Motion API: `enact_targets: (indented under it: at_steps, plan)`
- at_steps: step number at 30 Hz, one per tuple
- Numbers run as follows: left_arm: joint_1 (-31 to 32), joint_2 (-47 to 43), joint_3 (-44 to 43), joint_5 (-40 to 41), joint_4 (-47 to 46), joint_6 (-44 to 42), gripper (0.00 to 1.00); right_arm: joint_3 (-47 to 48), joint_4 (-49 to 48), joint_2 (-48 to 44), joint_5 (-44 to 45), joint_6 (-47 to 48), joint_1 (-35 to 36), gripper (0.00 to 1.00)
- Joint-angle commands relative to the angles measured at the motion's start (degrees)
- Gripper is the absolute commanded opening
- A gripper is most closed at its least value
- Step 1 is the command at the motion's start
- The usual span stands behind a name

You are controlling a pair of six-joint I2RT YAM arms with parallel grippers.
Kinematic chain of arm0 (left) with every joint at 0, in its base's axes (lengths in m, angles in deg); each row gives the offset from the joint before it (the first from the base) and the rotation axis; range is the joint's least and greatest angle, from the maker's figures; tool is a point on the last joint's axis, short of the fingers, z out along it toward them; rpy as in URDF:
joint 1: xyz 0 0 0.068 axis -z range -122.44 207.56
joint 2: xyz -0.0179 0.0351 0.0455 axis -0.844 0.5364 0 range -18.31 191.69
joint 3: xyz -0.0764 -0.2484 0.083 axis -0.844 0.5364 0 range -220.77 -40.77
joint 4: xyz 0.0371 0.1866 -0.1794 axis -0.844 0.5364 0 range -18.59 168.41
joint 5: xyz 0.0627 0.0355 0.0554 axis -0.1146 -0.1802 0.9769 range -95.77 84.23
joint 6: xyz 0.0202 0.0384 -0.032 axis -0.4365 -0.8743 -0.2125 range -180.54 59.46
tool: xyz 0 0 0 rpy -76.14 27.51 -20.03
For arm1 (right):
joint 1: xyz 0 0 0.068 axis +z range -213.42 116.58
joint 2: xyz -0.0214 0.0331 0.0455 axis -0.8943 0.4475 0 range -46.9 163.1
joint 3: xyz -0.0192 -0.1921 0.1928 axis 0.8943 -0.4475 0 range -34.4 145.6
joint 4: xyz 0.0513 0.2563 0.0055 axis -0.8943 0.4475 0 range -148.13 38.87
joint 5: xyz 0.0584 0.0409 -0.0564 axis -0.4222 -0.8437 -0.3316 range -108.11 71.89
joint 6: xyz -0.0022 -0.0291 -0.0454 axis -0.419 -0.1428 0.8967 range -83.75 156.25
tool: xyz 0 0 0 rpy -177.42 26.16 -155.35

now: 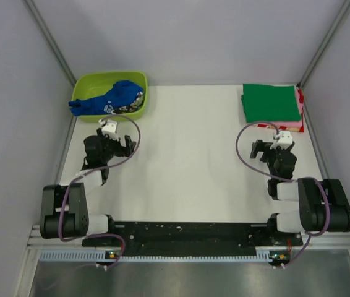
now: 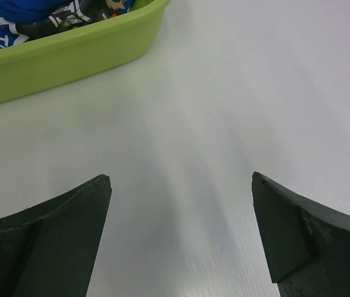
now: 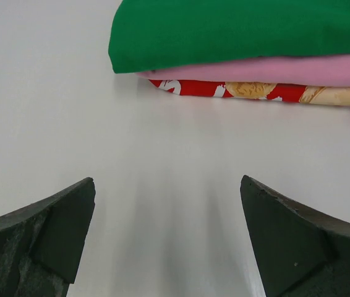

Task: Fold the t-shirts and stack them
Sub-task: Grab crumpled tshirt from bin with the left arm

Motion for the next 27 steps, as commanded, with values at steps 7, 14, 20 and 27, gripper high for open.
enact_targets:
  at_steps: [7,14,20,27]
  plan:
    - [-3.38,-5.56,-8.39,-17.05,18.82,-17.70,0.91,1.91,-1.62,-0.50,0.27,0.74,0.40,0.99]
    - [-4.72,-1.09,-33.29,-25.66,44.65,-23.93,0.88,1.74,-1.80,-0.50,0.09,0.74,0.40,0.99]
    - [-2.44,17.16,-57.50,-14.25,47.22,-16.71,0.96,2.00,0.39,-2.69,0.88,-0.05,0.48,0.99]
    - [2.05,45.29,-96.02,-2.02,68.85,-23.82,0.95,1.91,-1.44,-0.67,-0.70,0.66,0.48,0.99]
